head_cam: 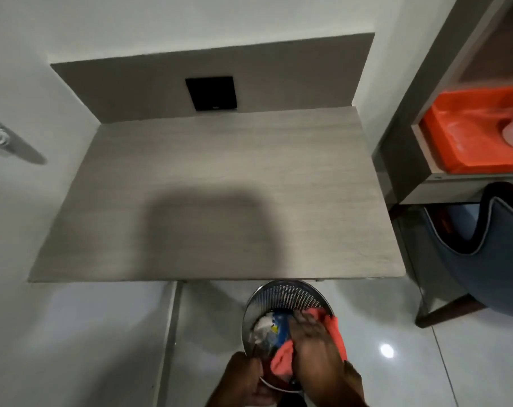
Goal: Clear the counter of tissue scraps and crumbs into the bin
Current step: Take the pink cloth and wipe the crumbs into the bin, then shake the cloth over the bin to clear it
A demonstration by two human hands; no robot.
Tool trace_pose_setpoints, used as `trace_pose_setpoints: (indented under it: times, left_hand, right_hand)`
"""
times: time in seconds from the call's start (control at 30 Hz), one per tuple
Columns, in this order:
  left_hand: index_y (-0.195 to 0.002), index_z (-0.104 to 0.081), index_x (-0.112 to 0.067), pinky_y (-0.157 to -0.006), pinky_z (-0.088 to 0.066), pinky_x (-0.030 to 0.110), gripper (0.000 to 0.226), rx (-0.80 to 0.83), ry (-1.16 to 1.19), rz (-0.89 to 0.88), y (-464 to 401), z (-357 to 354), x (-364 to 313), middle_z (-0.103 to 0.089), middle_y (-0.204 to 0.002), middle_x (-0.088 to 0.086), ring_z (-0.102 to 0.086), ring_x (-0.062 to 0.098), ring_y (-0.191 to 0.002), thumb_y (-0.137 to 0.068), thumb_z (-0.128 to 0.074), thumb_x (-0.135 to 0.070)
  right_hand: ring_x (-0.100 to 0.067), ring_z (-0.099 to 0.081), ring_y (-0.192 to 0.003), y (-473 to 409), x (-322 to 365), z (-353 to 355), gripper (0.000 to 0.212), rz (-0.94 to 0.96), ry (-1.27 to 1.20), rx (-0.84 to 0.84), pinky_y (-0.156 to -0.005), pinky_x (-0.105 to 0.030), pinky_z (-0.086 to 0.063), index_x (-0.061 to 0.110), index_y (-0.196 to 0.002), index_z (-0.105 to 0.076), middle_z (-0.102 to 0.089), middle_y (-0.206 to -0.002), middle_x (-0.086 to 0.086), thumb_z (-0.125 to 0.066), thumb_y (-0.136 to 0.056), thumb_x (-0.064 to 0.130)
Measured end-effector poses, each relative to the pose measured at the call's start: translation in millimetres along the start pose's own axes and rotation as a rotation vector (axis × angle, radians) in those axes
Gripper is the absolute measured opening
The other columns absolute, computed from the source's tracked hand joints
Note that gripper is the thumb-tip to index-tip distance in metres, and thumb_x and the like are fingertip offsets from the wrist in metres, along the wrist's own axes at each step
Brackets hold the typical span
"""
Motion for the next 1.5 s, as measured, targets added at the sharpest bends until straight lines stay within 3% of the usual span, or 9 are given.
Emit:
trace_pose_setpoints:
  times: [0.17,0.37,0.53,0.77,0.93,1.03,1.1,1.3,1.5]
  left_hand:
    - [-0.083,-0.067,-0.010,-0.055,-0.064,0.040,0.021,-0.024,-0.060,0.012,-91.1,-47.8,17.1,-0.075,-0.082,0.020,-0.073,0.033,-0.064,-0.095,-0.053,-0.019]
    - [-0.090,-0.067,-0.005,-0.043,-0.059,0.029,0.026,0.020,-0.124,0.090,-234.6,-115.3,63.9,-0.072,-0.068,0.014,-0.070,0.023,-0.045,-0.098,-0.050,-0.024]
    - [-0.109,-0.068,-0.004,-0.066,-0.061,0.037,0.031,0.082,-0.109,0.140,-320.2,-167.9,102.2,-0.074,-0.102,0.020,-0.069,0.026,-0.069,-0.095,-0.058,-0.030]
    - [-0.106,-0.060,-0.001,-0.075,-0.064,0.039,0.017,0.033,-0.089,0.186,-328.9,-187.5,115.7,-0.073,-0.104,0.017,-0.072,0.024,-0.079,-0.091,-0.054,-0.006]
    - [-0.111,-0.067,0.005,-0.049,-0.047,0.024,0.043,-0.099,-0.188,0.045,-277.4,-157.9,55.3,-0.065,-0.071,0.010,-0.057,0.020,-0.057,-0.092,-0.057,-0.033]
    - [-0.105,-0.069,-0.009,-0.060,-0.055,0.029,0.057,0.055,-0.019,0.032,-214.0,-171.1,0.3,-0.074,-0.083,0.011,-0.070,0.024,-0.070,-0.093,-0.044,-0.059]
    - [-0.096,-0.071,-0.017,-0.068,-0.062,0.038,0.056,0.128,-0.056,-0.055,-156.4,-177.1,-39.5,-0.076,-0.091,0.010,-0.074,0.026,-0.081,-0.080,-0.055,-0.068]
    - [-0.090,-0.068,-0.016,-0.075,-0.058,0.040,0.031,0.135,-0.622,-0.686,54.7,-201.9,-131.3,-0.072,-0.085,0.000,-0.067,0.017,-0.075,-0.061,-0.065,-0.028]
    - [-0.093,-0.067,-0.016,-0.071,-0.054,0.034,0.031,0.478,-0.978,-1.122,260.3,-247.8,-209.7,-0.067,-0.081,-0.002,-0.058,0.010,-0.071,-0.062,-0.068,-0.013]
  right_hand:
    - [-0.014,-0.047,-0.139,-18.6,-97.3,-61.4,0.044,-0.132,-0.255,0.001,-0.120,-0.032,-0.030,0.025,-0.142,-0.052,-0.054,-0.147,0.005,-0.047,-0.098,0.025]
    - [-0.028,-0.059,-0.126,-41.5,-216.0,-139.9,0.056,-0.332,-0.355,0.027,-0.106,-0.036,-0.045,0.014,-0.141,-0.053,-0.064,-0.136,-0.009,-0.060,-0.085,0.011]
    - [-0.026,-0.064,-0.115,-33.3,-285.4,-185.3,0.049,-0.397,-0.363,0.019,-0.097,-0.040,-0.052,0.024,-0.132,-0.054,-0.066,-0.129,-0.004,-0.058,-0.086,0.010]
    - [-0.020,-0.070,-0.097,-15.6,-315.5,-187.6,0.014,-0.396,-0.407,0.052,-0.080,-0.044,-0.059,0.026,-0.107,-0.050,-0.067,-0.115,0.001,-0.055,-0.094,0.027]
    - [-0.024,-0.064,-0.118,-15.0,-281.0,-181.8,0.033,-0.415,-0.533,0.100,-0.097,-0.047,-0.053,0.027,-0.126,-0.050,-0.061,-0.135,0.000,-0.044,-0.096,0.014]
    - [-0.023,-0.059,-0.126,-6.7,-238.8,-138.0,0.041,-0.350,-0.470,-0.055,-0.109,-0.025,-0.045,0.026,-0.133,-0.052,-0.062,-0.138,-0.005,-0.058,-0.093,0.017]
    - [-0.034,-0.054,-0.133,8.9,-205.5,-94.3,0.055,-0.296,-0.368,-0.158,-0.108,-0.037,-0.047,0.003,-0.140,-0.052,-0.055,-0.144,-0.022,-0.065,-0.087,0.010]
    - [-0.047,-0.045,-0.135,95.1,-137.0,22.3,0.062,-0.292,-0.394,-0.299,-0.102,-0.062,-0.047,-0.013,-0.143,-0.036,-0.046,-0.144,-0.036,-0.041,-0.092,0.022]
    - [0.016,-0.033,-0.137,148.6,-139.4,145.5,0.125,-0.294,-0.933,-0.587,-0.097,-0.003,-0.040,0.038,-0.156,-0.002,-0.022,-0.150,0.043,-0.080,-0.062,0.066]
Point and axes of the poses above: each hand's wrist, its own y-axis away from the middle knuckle, its own z-axis out of the back of the hand, x = y × z, the point moved 10 cm from there along -y, towards the middle knuckle
